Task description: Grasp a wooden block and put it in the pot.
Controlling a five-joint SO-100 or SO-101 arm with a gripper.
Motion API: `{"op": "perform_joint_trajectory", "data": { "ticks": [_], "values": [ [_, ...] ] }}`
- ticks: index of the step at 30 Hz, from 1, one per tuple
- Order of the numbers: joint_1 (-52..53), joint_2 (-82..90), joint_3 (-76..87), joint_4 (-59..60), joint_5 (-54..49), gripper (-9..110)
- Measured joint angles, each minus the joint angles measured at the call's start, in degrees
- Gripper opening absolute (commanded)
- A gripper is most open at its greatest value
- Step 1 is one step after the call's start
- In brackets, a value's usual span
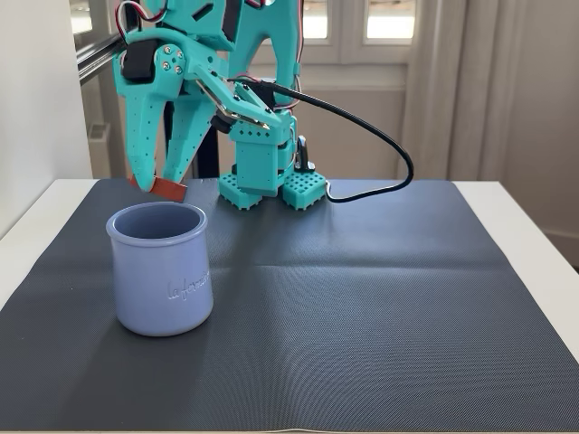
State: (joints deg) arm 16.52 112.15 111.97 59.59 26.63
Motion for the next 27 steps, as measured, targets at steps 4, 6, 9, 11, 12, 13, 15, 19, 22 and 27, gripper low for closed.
{"op": "perform_joint_trajectory", "data": {
  "ticks": [4,6,9,11,12,13,15,19,22,27],
  "values": [
    [0.09,0.18,0.26,0.09,0.00,1],
    [0.00,0.18,0.26,0.09,0.00,5],
    [0.00,0.18,0.26,0.09,0.00,16],
    [0.00,0.18,0.26,0.09,0.00,17],
    [0.00,0.18,0.26,0.09,0.00,16],
    [0.00,0.18,0.26,0.09,0.00,13],
    [0.00,0.18,0.26,0.09,0.00,4],
    [-0.26,0.18,0.26,0.09,-1.58,0],
    [-1.93,0.97,0.26,0.09,-3.43,0],
    [-4.66,9.14,3.08,0.26,-9.40,0]
  ]
}}
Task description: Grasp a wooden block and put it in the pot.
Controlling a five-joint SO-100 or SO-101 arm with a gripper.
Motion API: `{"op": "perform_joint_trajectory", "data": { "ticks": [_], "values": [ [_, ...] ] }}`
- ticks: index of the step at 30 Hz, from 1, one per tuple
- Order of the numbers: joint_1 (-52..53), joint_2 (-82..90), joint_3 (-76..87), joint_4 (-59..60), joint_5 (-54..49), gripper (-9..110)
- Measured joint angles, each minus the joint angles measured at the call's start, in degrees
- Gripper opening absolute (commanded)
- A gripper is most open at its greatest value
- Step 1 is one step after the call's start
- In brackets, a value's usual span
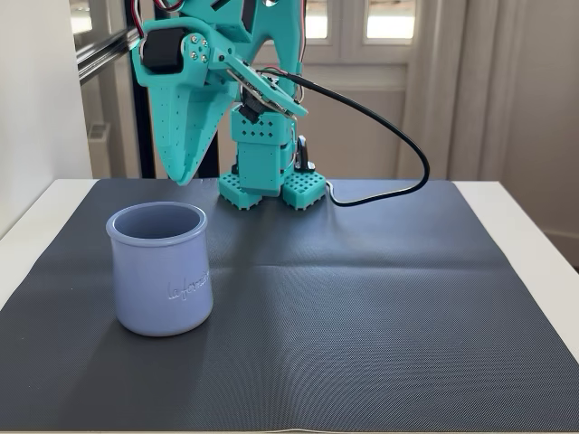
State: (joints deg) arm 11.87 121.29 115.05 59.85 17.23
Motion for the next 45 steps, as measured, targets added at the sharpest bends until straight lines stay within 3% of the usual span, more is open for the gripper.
{"op": "perform_joint_trajectory", "data": {
  "ticks": [7,12,18,31,45],
  "values": [
    [-5.89,17.75,9.93,-2.55,-9.05,0],
    [-10.90,34.01,23.55,-13.62,-13.36,0],
    [-11.95,49.04,39.29,-23.64,-14.33,0],
    [-13.89,66.53,61.79,-33.22,-14.33,0],
    [-11.78,72.86,65.30,-20.04,-14.15,0]
  ]
}}
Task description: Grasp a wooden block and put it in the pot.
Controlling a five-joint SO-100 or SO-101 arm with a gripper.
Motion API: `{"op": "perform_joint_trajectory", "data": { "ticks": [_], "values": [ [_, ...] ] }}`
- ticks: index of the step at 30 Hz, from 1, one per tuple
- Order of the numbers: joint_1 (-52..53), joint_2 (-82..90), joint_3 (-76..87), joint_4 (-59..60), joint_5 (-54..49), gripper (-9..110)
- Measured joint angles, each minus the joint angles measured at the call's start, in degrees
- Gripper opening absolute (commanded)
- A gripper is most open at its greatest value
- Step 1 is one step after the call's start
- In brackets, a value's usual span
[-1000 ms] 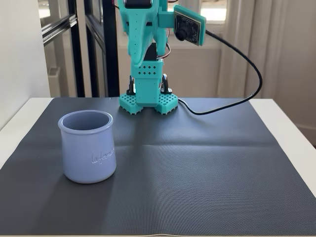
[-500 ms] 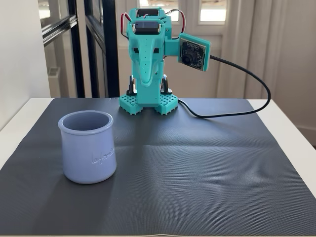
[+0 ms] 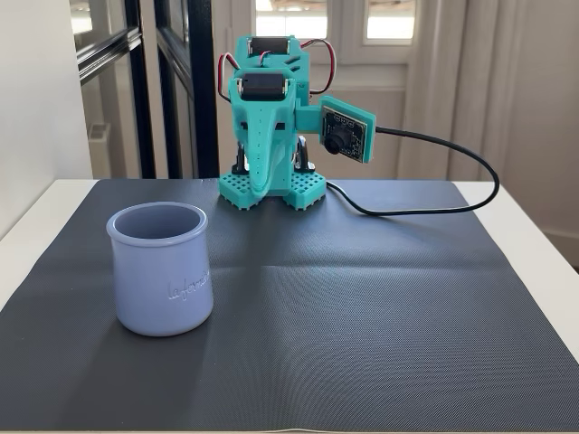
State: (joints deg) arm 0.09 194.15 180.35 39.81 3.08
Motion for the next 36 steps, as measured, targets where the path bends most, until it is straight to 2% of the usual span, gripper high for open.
{"op": "perform_joint_trajectory", "data": {
  "ticks": [9,36],
  "values": [
    [0.00,0.09,0.00,10.63,-0.18,0],
    [0.00,0.09,0.00,11.07,-0.09,0]
  ]
}}
